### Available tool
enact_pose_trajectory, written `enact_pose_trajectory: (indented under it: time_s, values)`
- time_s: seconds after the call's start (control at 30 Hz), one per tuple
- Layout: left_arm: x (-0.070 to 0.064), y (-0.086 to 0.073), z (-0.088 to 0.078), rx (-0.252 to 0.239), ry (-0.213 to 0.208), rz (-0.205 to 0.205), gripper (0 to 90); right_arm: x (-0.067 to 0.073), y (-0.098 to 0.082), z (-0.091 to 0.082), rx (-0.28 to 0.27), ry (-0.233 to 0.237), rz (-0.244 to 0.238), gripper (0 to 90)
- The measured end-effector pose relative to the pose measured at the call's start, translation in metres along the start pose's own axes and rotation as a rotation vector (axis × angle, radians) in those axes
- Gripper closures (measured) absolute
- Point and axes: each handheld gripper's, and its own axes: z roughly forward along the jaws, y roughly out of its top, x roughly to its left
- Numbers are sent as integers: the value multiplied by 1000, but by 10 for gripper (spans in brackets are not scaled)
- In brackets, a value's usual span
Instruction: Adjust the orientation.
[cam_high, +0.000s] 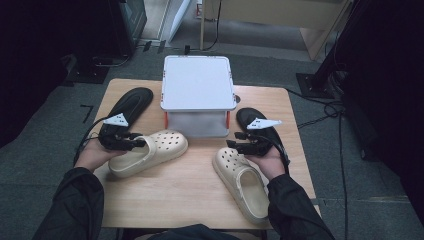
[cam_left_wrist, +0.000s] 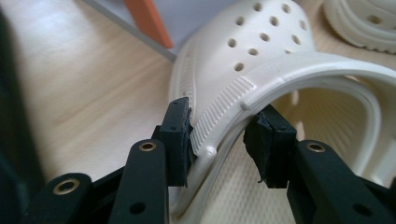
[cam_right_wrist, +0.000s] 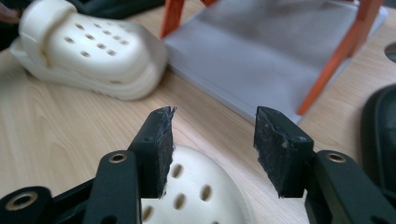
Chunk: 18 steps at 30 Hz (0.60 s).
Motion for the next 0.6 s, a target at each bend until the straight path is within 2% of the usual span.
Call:
enact_pose_trajectory:
  time_s: [0.07, 0.13, 0.2, 0.23, 0.27, 0.3, 0.33, 0.37, 0.47, 0.5, 0.6]
  values:
    - [-6, 0, 1, 2, -20, -18, 620, 3, 2, -1, -3, 6, 4, 486]
    - [-13, 0, 2, 9, -36, -29, 622, 15, 8, -2, -15, 25, -20, 497]
    - [-16, 1, 3, 13, -43, -29, 623, 18, 9, -2, -15, 29, -25, 502]
    - [-19, 1, 5, 17, -49, -29, 624, 27, 15, -2, -15, 44, -41, 508]
    - [-22, 2, 6, 17, -52, -33, 624, 27, 15, -2, -15, 44, -41, 508]
    - [-25, 3, 7, 25, -55, -35, 624, 35, 20, -1, -16, 52, -46, 518]
    - [-27, 3, 8, 30, -58, -40, 624, 35, 20, -1, -16, 52, -46, 518]
    - [-32, 4, 10, 31, -65, -47, 621, 42, 25, 0, -13, 59, -54, 523]
    - [-34, 3, 11, 34, -68, -41, 614, 47, 29, 1, -14, 62, -59, 527]
    - [-34, 2, 9, 16, -83, -67, 571, 52, 33, 2, -13, 66, -53, 532]
    - [-34, 1, 4, 1, -89, -86, 492, 58, 39, 4, -15, 71, -27, 535]
